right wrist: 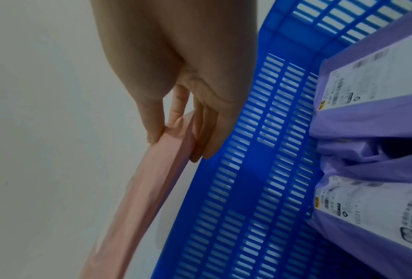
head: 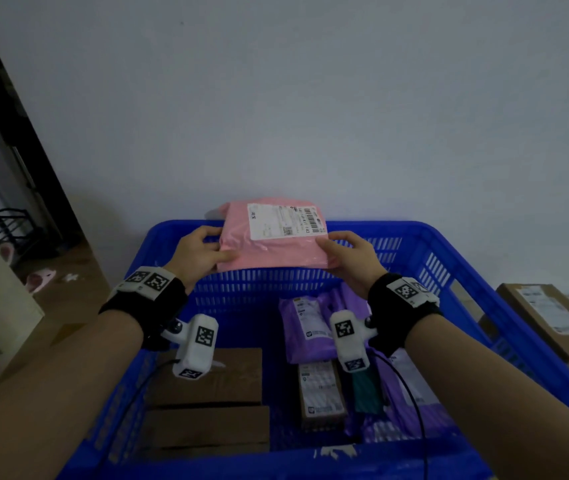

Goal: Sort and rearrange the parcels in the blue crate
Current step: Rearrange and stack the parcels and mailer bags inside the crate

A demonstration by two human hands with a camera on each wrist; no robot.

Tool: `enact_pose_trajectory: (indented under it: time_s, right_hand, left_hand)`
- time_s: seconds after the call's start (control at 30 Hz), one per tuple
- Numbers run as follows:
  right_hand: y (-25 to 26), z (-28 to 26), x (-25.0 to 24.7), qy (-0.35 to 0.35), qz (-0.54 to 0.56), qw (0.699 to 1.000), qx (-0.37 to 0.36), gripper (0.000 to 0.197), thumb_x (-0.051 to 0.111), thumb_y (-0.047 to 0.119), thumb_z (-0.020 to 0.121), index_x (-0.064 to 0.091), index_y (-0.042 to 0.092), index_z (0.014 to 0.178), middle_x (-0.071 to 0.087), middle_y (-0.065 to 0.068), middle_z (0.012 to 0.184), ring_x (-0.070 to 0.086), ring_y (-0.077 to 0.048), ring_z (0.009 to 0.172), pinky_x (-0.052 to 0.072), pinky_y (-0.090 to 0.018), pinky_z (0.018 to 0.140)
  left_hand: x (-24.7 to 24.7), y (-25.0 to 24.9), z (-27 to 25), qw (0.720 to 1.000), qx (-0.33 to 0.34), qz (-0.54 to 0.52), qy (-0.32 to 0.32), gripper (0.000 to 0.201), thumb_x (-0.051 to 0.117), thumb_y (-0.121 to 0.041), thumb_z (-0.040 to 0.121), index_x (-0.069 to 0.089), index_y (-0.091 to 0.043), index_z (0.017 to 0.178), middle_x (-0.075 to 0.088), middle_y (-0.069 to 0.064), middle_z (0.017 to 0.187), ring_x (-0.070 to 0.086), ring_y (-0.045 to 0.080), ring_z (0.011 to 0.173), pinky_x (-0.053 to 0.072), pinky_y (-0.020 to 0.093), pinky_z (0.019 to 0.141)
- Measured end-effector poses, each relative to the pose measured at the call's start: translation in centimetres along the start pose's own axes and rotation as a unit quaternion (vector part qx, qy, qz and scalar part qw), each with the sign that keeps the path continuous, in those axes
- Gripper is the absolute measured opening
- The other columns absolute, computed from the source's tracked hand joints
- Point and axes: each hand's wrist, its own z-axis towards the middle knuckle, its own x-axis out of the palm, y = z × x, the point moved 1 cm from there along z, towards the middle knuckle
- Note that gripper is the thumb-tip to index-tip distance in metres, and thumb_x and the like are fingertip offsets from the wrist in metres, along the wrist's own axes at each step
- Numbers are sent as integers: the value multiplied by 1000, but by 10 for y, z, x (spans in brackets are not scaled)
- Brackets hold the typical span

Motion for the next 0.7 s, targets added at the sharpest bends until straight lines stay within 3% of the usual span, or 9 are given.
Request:
enact_pose_trajectory:
  time_s: [0.13,0.23,0.3,0.4,0.47,0.53,0.63,0.7]
  right_hand:
    - [4,6,-5,-20,15,999,-27,14,66,-3,82,60,9,82,66,-14,81,60,-22,65,55,-25,54]
    - [11,11,-11,-15,-42,998,-53,20,68,-5,79,61,14,76,69,-9,78,63,-18,61,54,-27,55]
    - [20,11,-12,17,-106,992,-73,23,69,-6,77,61,16,74,69,-9,78,64,-10,55,52,-24,54]
    - [30,8,-8,92,-178,976,-84,24,69,-7,77,62,16,75,66,-14,82,63,-13,63,54,-22,60]
    - [34,3,-4,137,-210,965,-77,23,70,-6,78,62,16,77,66,-14,84,61,-18,70,54,-27,68]
    - [35,1,-3,156,-221,960,-69,24,69,-7,78,61,16,80,66,-15,86,62,-21,73,54,-31,74]
    - [29,-3,-4,119,-207,969,-58,25,69,-6,79,61,13,95,65,-19,92,61,-22,76,54,-31,75]
    - [18,-3,-9,65,-217,974,-26,44,73,4,79,54,10,118,64,-21,104,61,-22,79,55,-31,73]
  left_hand:
    - [2,7,-2,999,-22,28,28,60,76,-12,77,48,-12,130,67,17,111,66,25,99,54,44,90]
    - [-3,3,-1,994,18,104,-21,70,78,-23,75,43,-16,136,52,12,135,52,24,122,46,36,97]
    - [-4,-5,-2,988,44,147,-18,74,76,-24,77,39,-15,140,40,8,145,40,23,133,38,36,106]
    - [3,-12,-4,980,39,176,81,60,75,-14,77,51,-13,132,54,5,134,50,20,125,38,36,110]
    - [13,-11,-8,971,1,178,158,42,73,-5,78,60,-14,117,66,3,113,61,20,110,44,42,105]
    - [22,-5,-9,965,-34,177,192,34,71,-2,79,63,-14,110,69,3,108,64,23,108,49,44,99]
    - [36,8,-7,968,-77,140,192,29,66,2,82,64,-9,109,67,11,118,63,28,110,49,45,98]
    - [44,22,-6,969,-118,109,185,34,65,2,83,62,-4,116,65,13,120,63,28,108,50,42,95]
